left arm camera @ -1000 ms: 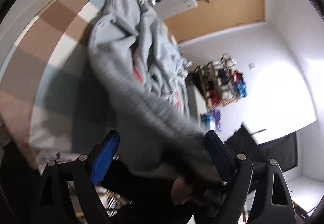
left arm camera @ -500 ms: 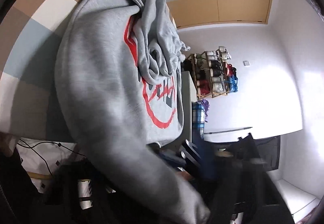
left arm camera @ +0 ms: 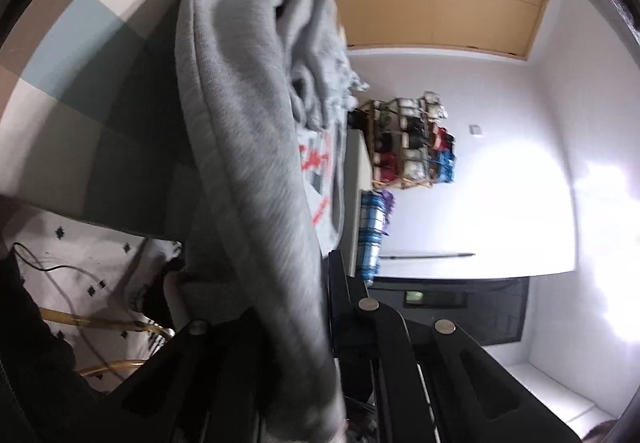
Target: Fold large clothes
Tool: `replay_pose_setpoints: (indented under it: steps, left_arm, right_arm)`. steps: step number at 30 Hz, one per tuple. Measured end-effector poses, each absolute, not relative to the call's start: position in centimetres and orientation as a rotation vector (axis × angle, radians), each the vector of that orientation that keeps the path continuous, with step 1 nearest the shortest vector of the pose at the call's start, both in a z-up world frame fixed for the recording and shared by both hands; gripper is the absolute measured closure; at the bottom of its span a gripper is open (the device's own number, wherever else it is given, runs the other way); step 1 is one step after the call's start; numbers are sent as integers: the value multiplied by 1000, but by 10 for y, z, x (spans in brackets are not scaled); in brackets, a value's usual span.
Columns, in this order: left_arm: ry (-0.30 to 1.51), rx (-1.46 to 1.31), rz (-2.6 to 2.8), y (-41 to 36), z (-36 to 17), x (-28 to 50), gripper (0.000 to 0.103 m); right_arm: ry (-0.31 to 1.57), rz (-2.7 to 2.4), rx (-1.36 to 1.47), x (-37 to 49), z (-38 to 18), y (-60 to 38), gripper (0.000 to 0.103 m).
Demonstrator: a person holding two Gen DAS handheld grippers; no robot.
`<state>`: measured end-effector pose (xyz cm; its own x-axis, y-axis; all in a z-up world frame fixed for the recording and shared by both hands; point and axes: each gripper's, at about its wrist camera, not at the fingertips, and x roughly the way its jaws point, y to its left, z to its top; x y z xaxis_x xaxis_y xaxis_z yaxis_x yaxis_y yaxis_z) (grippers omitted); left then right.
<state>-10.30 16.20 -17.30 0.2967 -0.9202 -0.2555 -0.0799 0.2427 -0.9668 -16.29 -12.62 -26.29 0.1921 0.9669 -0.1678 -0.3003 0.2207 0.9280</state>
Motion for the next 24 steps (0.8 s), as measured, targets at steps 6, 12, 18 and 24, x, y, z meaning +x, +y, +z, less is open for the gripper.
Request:
replay_pose_setpoints:
  steps: [6, 12, 18, 24]
  left_arm:
    - [1125, -1251, -793, 165, -185, -106, 101]
    - [1084, -1292, -815, 166, -173, -105, 101]
    - [1056, -1304, -835, 162, -161, -98, 101]
    - [1039, -1297, -862, 164, -157, -99, 101]
  right_arm:
    - [941, 1043, 1215, -135, -306, -100, 0]
    - [902, 1018, 1515, -112, -341, -80, 0]
    - [818, 989, 1594, -103, -347, -69, 0]
    - [710, 857, 1514, -98, -336, -90, 0]
